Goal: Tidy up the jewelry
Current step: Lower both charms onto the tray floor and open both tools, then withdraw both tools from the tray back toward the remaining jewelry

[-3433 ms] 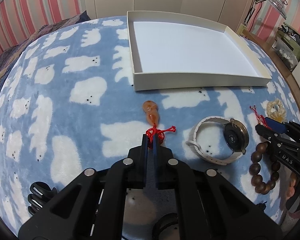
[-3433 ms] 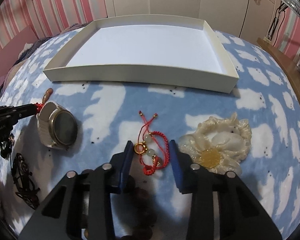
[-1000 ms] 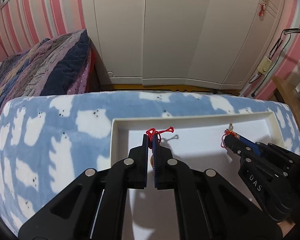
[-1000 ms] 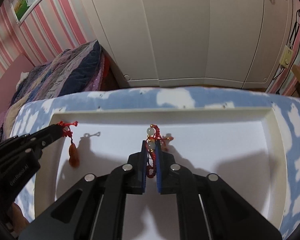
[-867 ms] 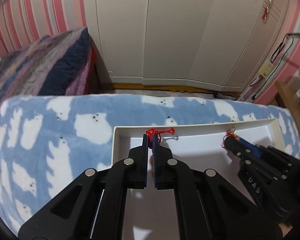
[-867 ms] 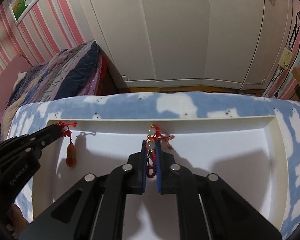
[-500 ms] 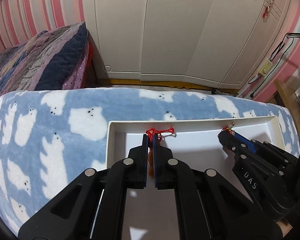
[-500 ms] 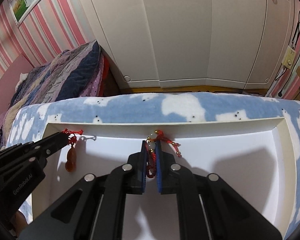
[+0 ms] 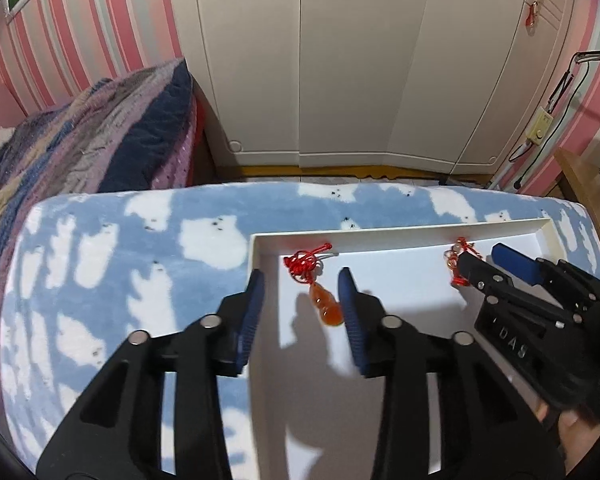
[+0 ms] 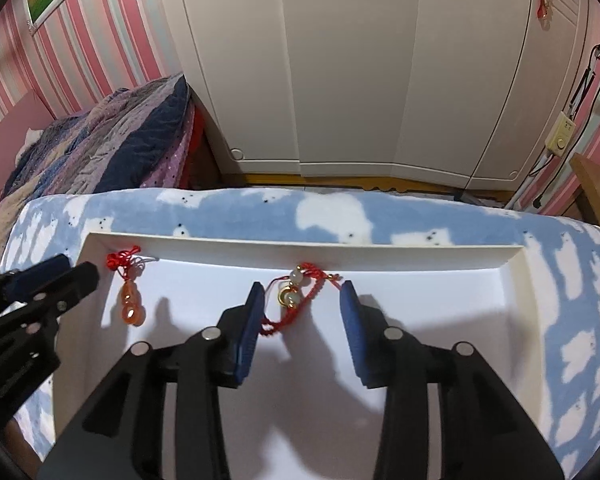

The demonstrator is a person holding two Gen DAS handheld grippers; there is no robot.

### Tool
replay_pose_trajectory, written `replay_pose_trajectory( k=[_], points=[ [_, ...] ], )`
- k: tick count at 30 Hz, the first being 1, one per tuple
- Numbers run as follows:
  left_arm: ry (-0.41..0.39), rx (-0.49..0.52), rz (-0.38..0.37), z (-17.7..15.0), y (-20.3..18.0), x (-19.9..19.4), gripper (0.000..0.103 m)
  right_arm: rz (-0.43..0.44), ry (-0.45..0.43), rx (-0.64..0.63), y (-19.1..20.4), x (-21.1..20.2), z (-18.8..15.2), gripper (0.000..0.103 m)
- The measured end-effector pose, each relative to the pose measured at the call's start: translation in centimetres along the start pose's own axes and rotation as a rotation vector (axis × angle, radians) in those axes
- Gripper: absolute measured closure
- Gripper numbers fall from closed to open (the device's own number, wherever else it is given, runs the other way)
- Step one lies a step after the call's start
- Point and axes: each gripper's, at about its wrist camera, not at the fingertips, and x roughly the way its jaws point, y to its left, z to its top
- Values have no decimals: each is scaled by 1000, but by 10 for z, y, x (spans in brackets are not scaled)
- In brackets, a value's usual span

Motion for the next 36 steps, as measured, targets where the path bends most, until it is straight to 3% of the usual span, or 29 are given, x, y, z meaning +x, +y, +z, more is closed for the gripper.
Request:
replay_pose_trajectory(
  k=[5,10,14,17,20,23,31,36],
  points=[
    [-34,-23,8,-10,10,-45,36,-36,-69,4,-8,-52,-2,34],
    [-107,-16,0,-44,31,-113,3,-83,-135,-15,-22,-119,-31,13],
    [-158,5,51,-83,44,-159,3,-172,-224,-40,-36,-175,-74,2],
    [-143,11,55,-108,48,-178,3,-250,-259,-29,-50,-204,-111,2],
    [-169,19,41,-134,54,-193,3,-266,-282,12,-66,-223,-142,2],
    [-218,10,15,-164,61,-209,3,-269,-309,55,-80,-236,-166,2],
    [-325,-48,1,-215,87,-249,3,-165,-333,208,-103,-257,-219,2],
    [-281,-40,16,-239,101,-259,3,-194,-288,214,-102,-254,-241,2]
  ],
)
